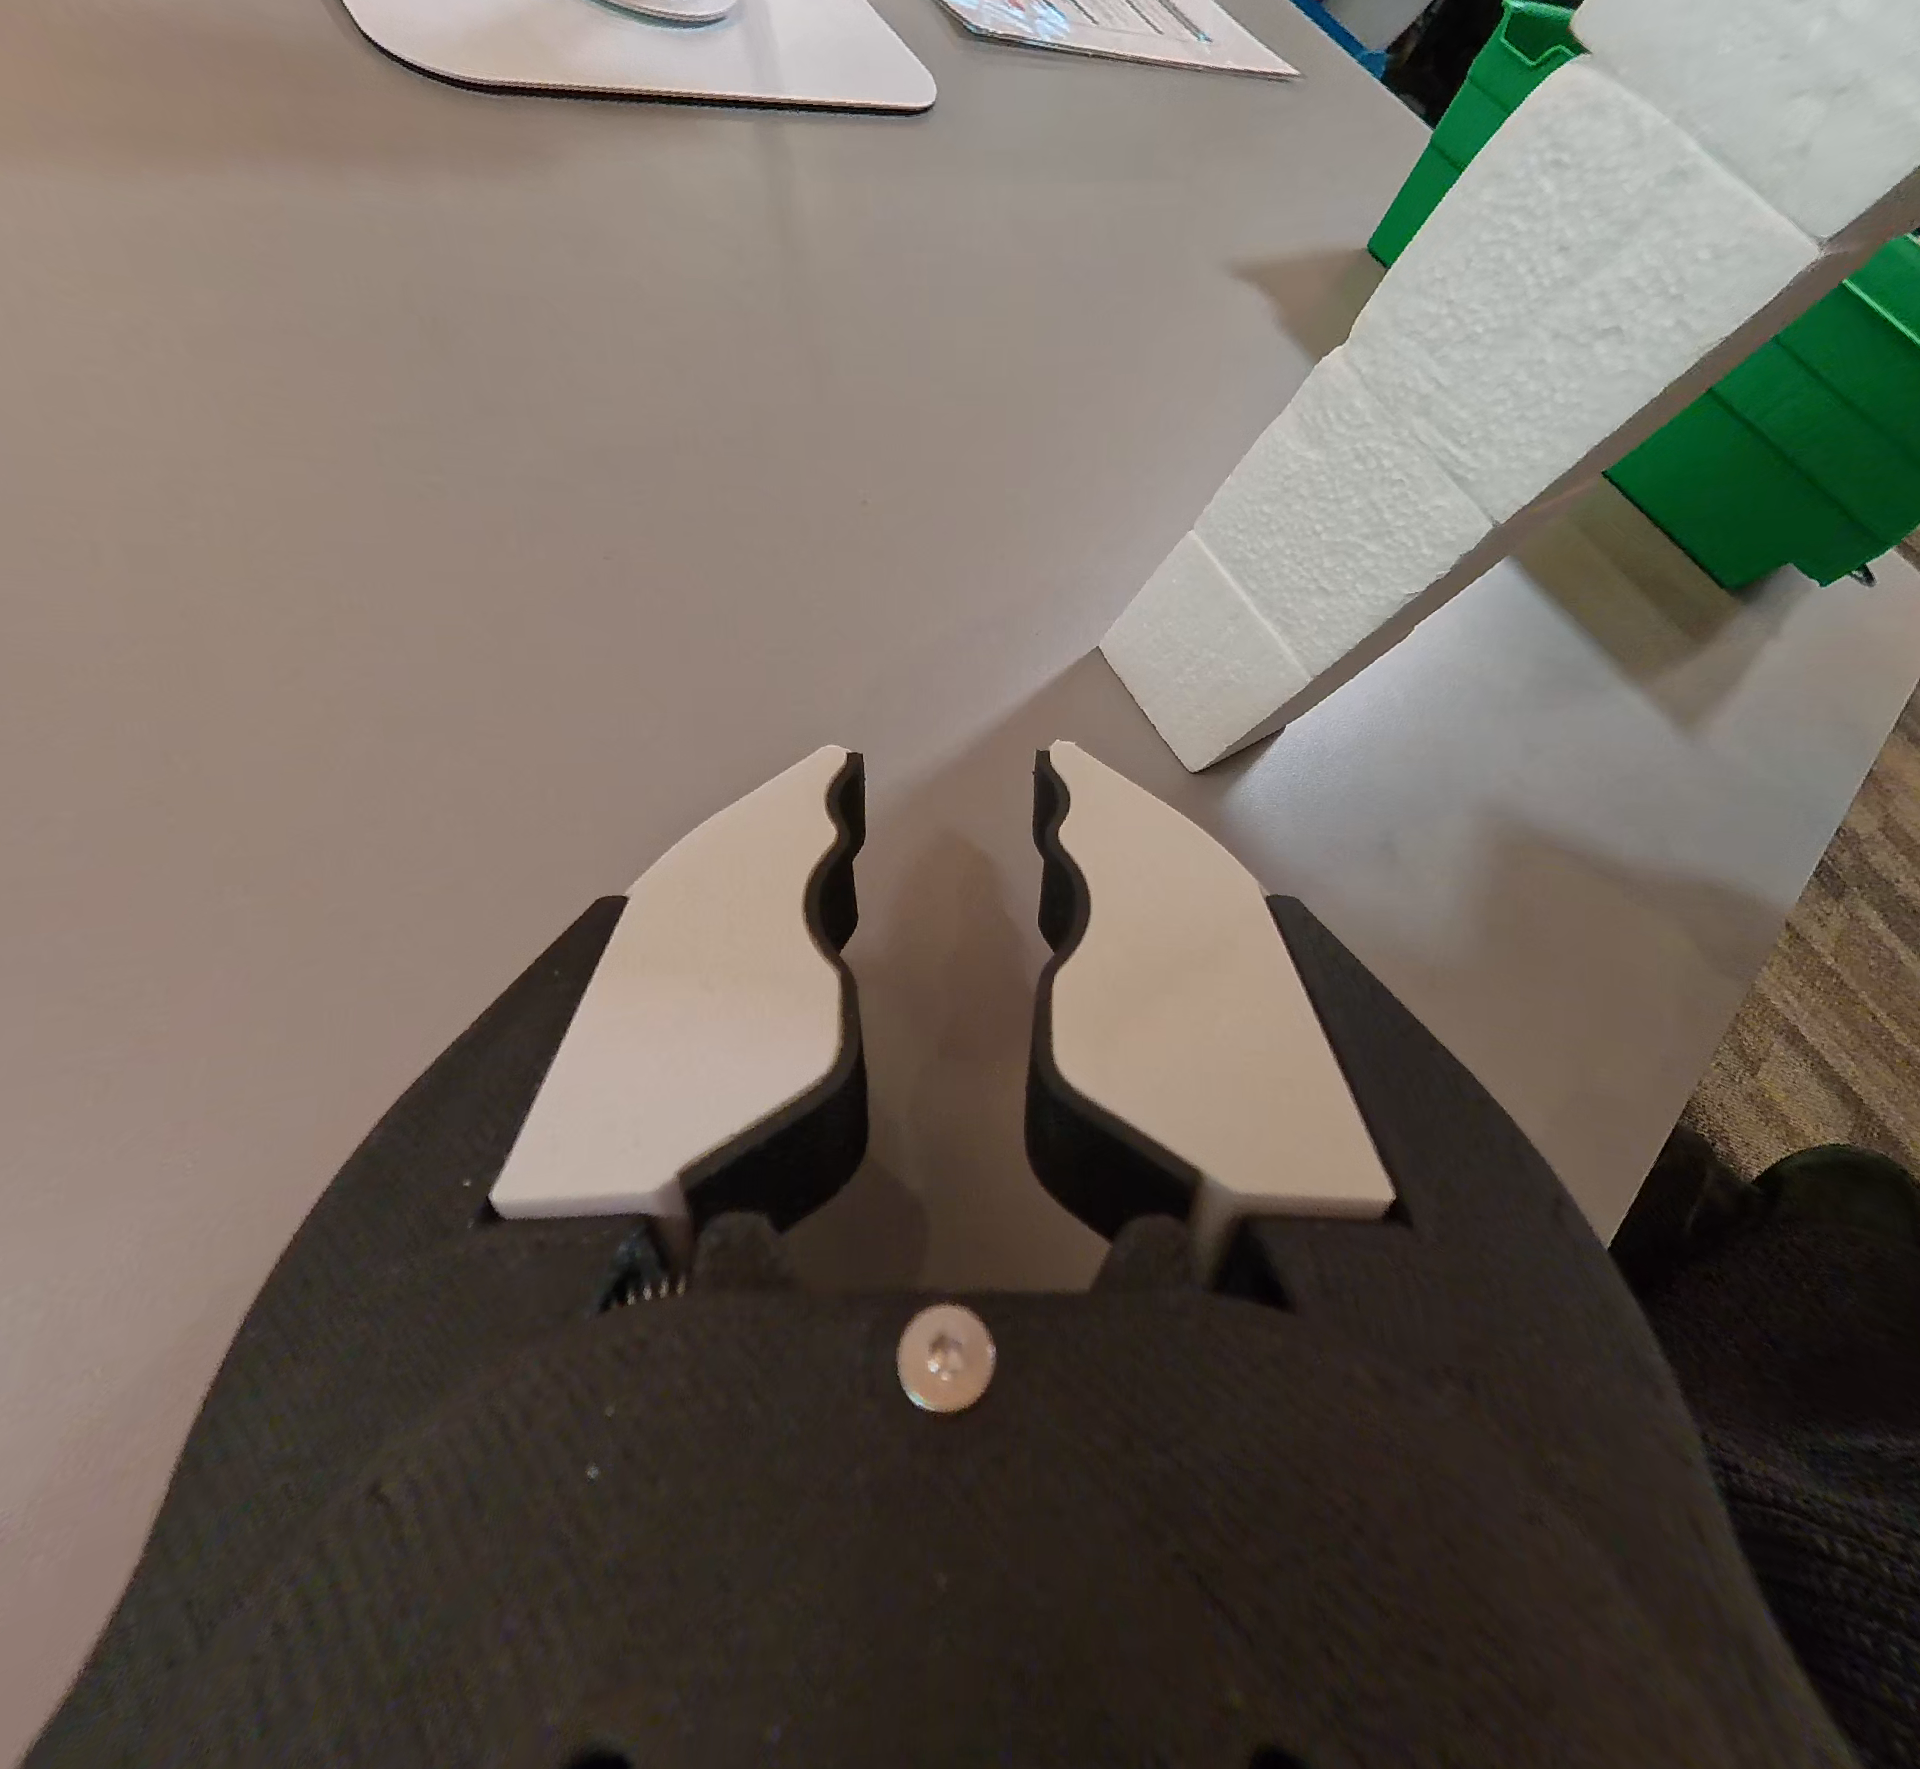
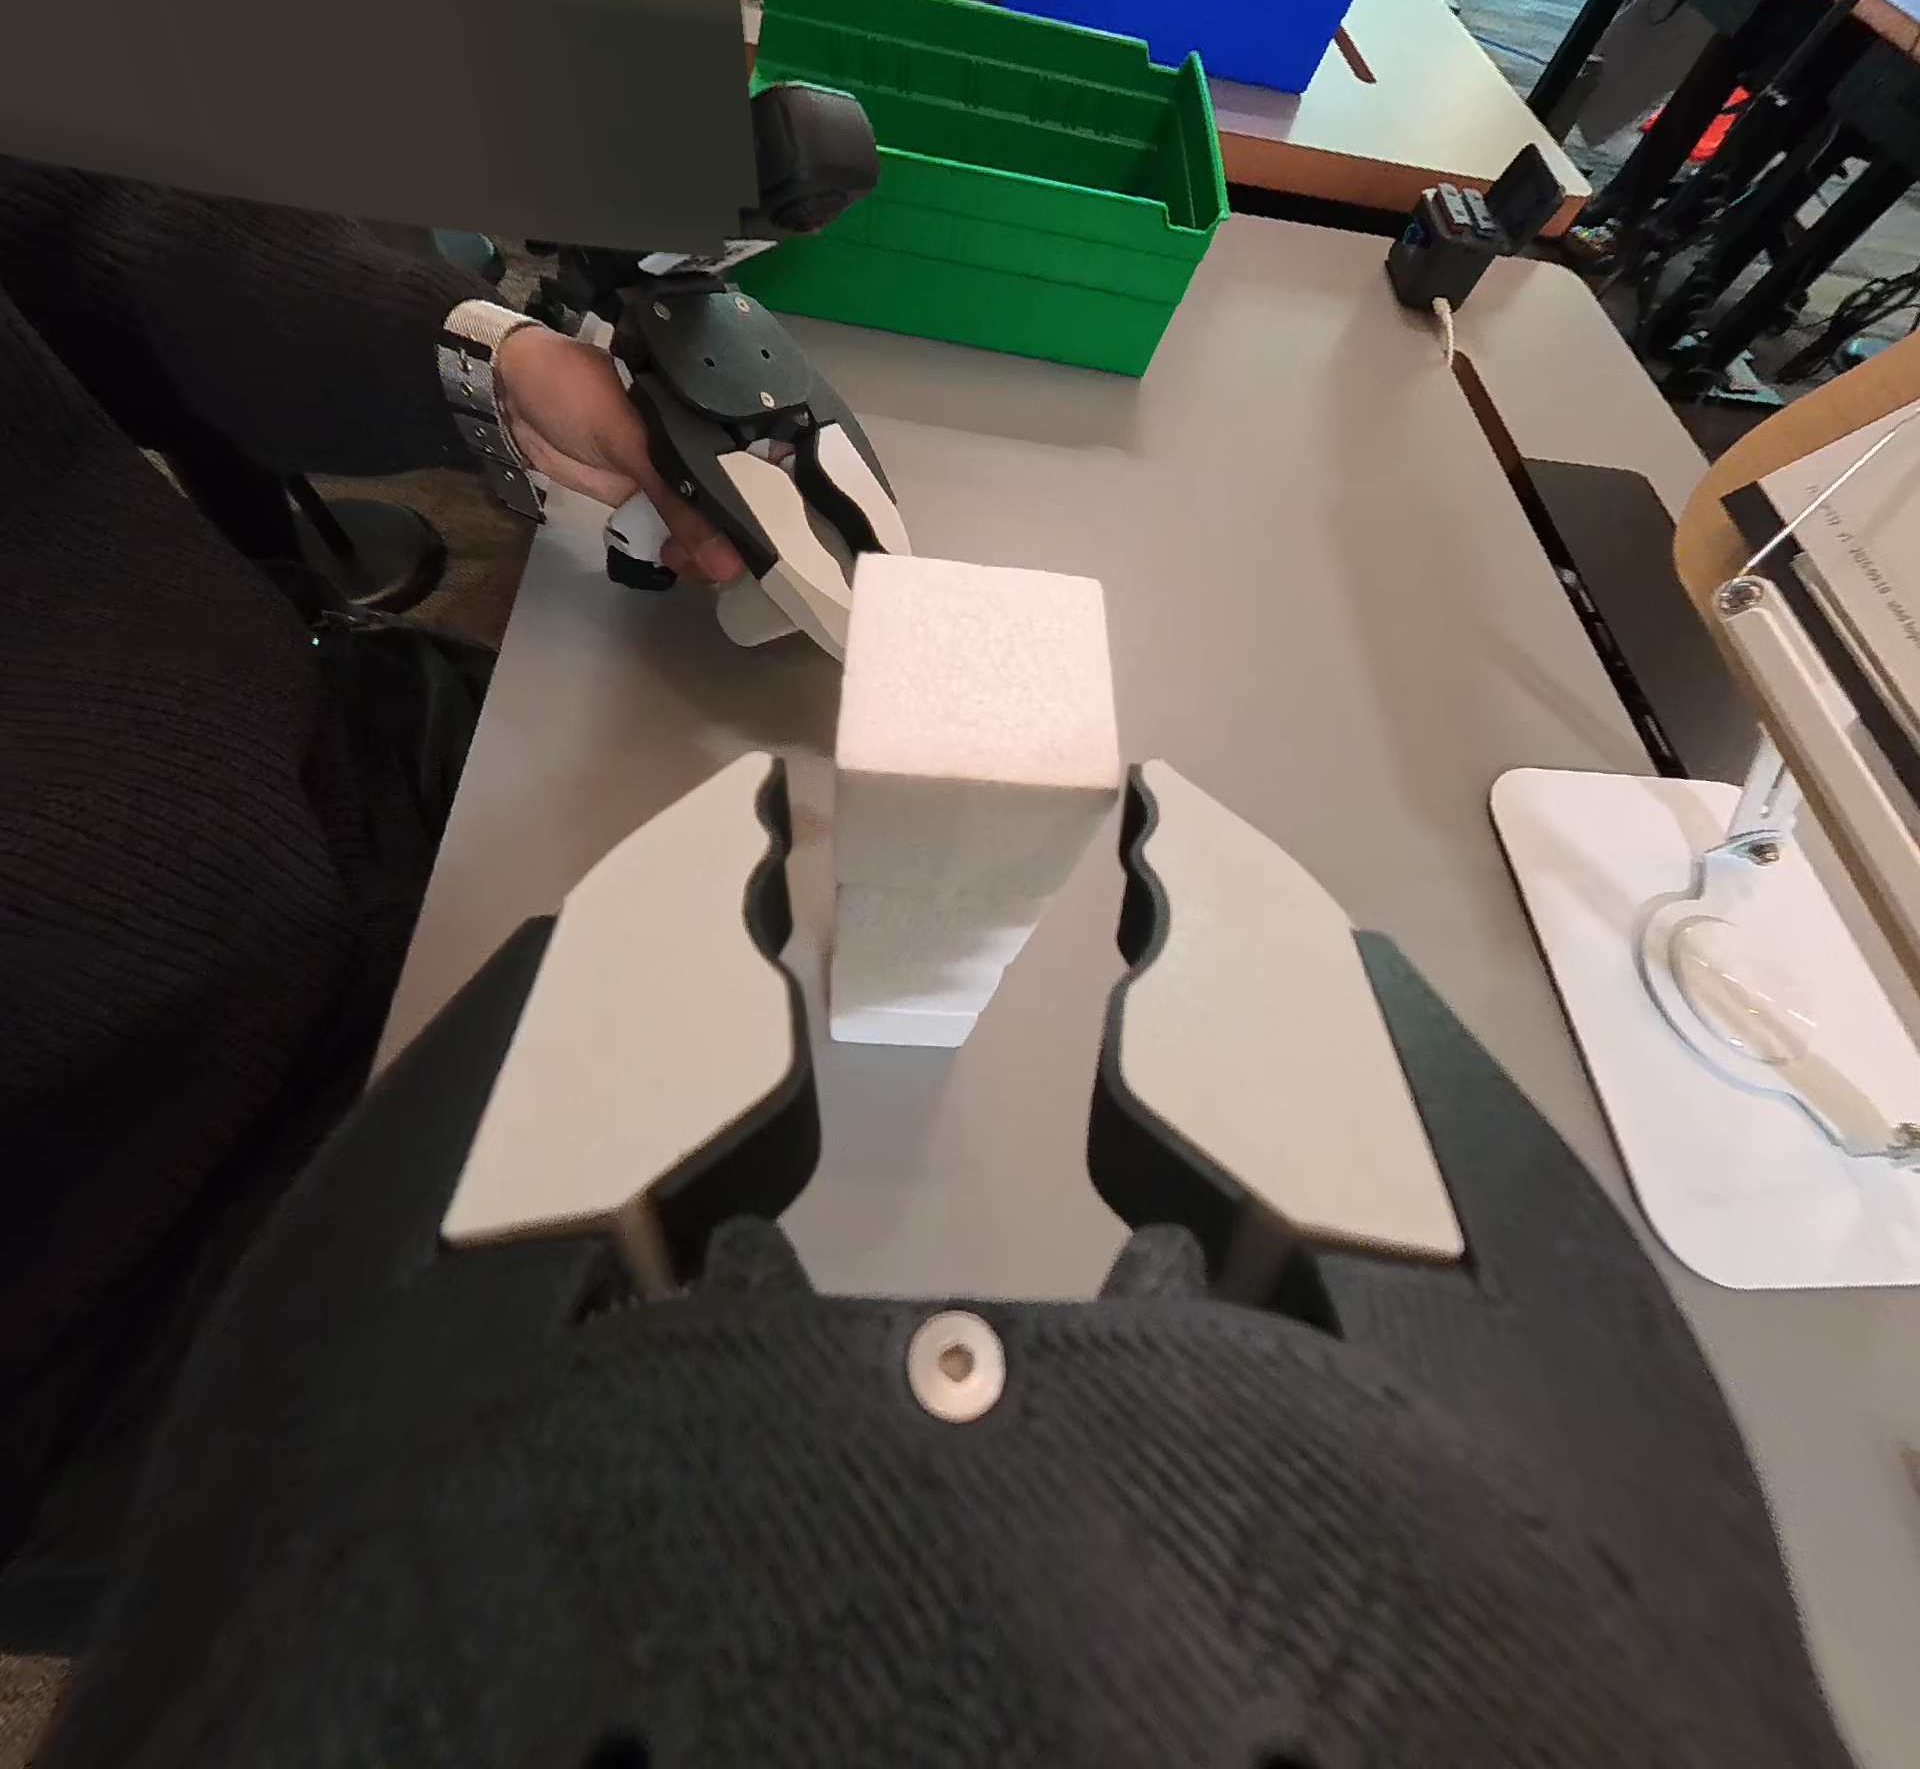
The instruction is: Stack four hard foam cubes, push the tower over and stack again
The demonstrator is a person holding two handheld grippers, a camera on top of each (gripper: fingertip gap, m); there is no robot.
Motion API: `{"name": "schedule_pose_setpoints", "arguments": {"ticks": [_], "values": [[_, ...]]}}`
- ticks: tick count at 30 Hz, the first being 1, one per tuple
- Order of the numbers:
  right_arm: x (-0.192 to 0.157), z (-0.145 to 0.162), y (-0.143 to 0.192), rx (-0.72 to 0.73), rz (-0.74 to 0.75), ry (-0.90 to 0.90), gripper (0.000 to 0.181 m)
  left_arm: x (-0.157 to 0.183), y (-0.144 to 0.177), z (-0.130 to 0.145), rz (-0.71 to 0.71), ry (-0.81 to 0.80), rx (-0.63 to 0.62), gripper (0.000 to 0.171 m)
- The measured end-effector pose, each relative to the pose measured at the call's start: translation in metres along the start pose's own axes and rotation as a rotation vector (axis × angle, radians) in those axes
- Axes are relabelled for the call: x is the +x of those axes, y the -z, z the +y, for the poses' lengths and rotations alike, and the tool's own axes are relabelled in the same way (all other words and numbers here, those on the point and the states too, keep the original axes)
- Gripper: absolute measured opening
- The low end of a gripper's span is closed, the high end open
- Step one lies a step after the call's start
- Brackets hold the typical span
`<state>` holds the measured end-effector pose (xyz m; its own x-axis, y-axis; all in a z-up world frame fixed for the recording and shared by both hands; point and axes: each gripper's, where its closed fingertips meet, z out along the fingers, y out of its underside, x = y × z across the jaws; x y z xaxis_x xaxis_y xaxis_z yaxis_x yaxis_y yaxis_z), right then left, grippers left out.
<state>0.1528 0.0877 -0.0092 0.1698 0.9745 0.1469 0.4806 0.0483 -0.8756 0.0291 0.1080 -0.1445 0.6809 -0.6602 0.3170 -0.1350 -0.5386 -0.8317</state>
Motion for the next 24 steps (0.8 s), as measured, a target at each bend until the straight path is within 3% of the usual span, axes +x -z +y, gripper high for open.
{"name": "schedule_pose_setpoints", "arguments": {"ticks": [9,14,20,24], "values": [[0.014,-0.02,0.013,0.12,0.08,-0.047,0.081,0.0,0.0,0.0,-0.002,-0.002,0.002,0.032],[0.048,-0.033,0.037,0.212,0.334,-0.042,0.104,0.0,0.0,-0.001,-0.005,-0.006,0.005,0.031],[0.082,-0.047,0.091,0.406,0.748,0.005,0.089,-0.001,0.001,-0.002,-0.013,-0.01,0.012,0.031],[0.078,-0.059,0.115,0.532,0.873,0.034,0.036,-0.001,0.002,-0.003,-0.018,-0.013,0.019,0.031]]}}
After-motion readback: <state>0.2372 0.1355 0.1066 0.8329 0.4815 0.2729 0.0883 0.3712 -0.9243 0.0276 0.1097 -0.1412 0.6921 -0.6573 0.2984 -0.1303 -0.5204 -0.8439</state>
